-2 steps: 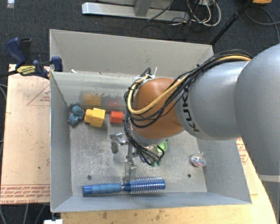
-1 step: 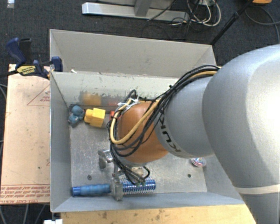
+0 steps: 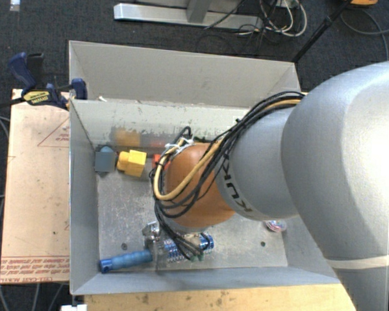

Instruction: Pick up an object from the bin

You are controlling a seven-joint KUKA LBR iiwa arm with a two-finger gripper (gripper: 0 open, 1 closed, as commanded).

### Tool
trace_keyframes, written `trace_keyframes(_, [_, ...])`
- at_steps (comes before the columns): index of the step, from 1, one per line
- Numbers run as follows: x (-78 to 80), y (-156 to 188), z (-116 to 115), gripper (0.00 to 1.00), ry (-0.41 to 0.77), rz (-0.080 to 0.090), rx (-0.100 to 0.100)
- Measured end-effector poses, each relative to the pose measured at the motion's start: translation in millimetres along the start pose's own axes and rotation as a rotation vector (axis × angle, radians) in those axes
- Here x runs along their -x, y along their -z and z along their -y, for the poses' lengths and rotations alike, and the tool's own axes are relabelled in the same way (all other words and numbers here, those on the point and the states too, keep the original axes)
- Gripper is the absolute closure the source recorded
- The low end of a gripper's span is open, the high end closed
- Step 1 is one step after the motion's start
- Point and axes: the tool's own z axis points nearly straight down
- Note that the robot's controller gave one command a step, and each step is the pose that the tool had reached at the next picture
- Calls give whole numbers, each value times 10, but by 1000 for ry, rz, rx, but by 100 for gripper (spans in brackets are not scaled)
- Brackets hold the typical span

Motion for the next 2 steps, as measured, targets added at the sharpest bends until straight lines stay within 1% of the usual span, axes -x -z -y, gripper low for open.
trace_keyframes(1, [117,1266,-54,100,-5,2,2])
trace_keyframes(2, [282,687,-74,100,-115,-11,1])
